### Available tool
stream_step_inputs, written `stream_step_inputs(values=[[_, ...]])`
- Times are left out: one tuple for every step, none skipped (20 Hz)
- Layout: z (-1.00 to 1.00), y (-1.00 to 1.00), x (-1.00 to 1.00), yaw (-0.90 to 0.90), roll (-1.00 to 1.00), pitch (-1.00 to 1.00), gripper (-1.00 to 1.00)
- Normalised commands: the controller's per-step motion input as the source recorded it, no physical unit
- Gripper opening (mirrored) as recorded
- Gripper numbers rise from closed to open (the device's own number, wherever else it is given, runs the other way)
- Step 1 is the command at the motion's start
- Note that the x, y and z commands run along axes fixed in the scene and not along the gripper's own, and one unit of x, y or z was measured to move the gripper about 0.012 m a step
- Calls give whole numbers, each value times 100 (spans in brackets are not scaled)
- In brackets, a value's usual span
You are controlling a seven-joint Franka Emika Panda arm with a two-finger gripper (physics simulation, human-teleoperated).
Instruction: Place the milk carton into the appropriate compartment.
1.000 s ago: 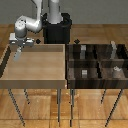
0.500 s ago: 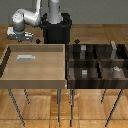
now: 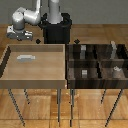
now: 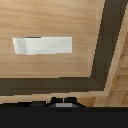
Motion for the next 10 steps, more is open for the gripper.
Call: stream_step_inputs(values=[[0,0,0,0,0,0,-100],[0,0,0,0,0,0,-100],[0,0,0,0,0,-15,-100],[0,0,0,0,0,-15,-100],[0,0,0,0,0,0,-100],[0,0,0,0,0,0,-100],[0,0,0,0,0,-15,-100],[0,0,0,0,0,-15,-100],[0,0,0,0,0,-15,-100],[0,0,0,0,0,-15,-100]])
